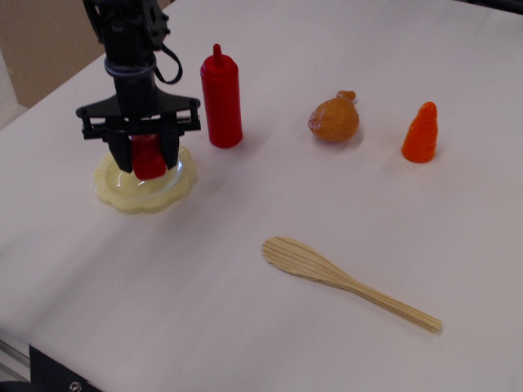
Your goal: Take sushi off plate
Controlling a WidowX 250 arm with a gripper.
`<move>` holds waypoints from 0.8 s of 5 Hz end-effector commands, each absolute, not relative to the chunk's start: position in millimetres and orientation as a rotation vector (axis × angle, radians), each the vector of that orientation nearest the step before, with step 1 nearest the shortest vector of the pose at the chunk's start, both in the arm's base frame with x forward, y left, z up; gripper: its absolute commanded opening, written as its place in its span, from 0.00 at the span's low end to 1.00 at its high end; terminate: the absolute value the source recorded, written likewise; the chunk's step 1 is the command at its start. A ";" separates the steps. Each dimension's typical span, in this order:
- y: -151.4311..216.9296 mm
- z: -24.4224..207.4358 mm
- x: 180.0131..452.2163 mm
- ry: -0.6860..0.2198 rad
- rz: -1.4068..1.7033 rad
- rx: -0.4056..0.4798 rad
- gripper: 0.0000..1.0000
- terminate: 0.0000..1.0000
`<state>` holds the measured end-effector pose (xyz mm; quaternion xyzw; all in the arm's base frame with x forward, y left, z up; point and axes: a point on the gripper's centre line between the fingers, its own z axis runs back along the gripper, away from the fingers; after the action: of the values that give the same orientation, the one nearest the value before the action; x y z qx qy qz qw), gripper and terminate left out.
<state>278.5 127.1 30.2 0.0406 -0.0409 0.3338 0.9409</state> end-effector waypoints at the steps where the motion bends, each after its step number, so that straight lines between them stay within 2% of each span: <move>1: 103.5 92.2 284.6 -0.186 0.560 0.169 0.00 0.00; 2: 66.6 101.4 288.6 -0.197 0.415 0.070 0.00 0.00; 4: -10.2 90.0 293.0 -0.184 0.163 0.046 0.00 0.00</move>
<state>300.4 -12.8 79.2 0.0227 -0.0726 0.0786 0.9940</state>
